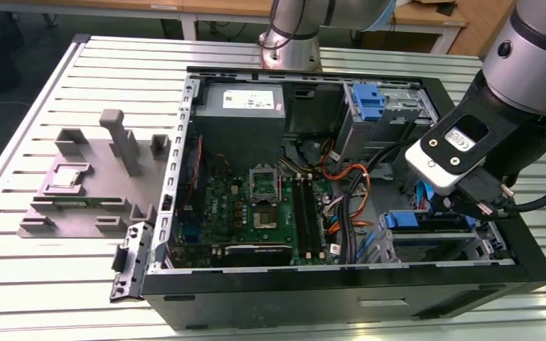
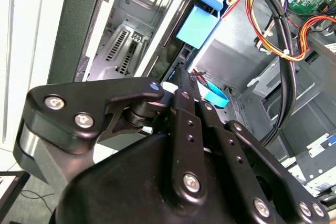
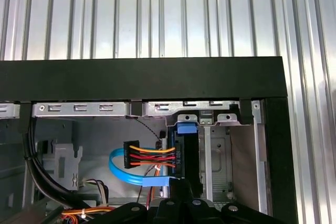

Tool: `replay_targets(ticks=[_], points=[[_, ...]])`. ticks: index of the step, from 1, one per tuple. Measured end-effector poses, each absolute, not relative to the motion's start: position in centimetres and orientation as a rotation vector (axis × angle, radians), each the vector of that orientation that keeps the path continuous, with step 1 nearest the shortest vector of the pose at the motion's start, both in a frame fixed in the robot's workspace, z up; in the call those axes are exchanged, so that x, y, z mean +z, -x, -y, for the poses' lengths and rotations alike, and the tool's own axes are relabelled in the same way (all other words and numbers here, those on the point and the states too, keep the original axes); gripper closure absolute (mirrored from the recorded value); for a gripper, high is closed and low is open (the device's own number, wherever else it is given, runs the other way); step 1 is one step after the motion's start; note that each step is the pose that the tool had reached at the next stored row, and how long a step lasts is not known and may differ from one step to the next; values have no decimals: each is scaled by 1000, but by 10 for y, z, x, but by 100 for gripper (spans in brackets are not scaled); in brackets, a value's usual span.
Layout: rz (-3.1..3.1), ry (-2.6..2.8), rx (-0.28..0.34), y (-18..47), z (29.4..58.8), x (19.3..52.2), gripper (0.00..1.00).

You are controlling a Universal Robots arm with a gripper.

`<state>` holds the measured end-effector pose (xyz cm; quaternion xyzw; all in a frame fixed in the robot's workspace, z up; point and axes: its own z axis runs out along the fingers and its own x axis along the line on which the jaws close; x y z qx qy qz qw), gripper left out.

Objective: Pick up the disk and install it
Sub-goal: 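Insert the second disk wire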

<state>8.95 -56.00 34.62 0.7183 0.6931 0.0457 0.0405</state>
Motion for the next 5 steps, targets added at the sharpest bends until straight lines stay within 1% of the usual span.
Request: replay_targets(ticks=[5], points=[[-2122,-2201,140,-90,560,346,90]])
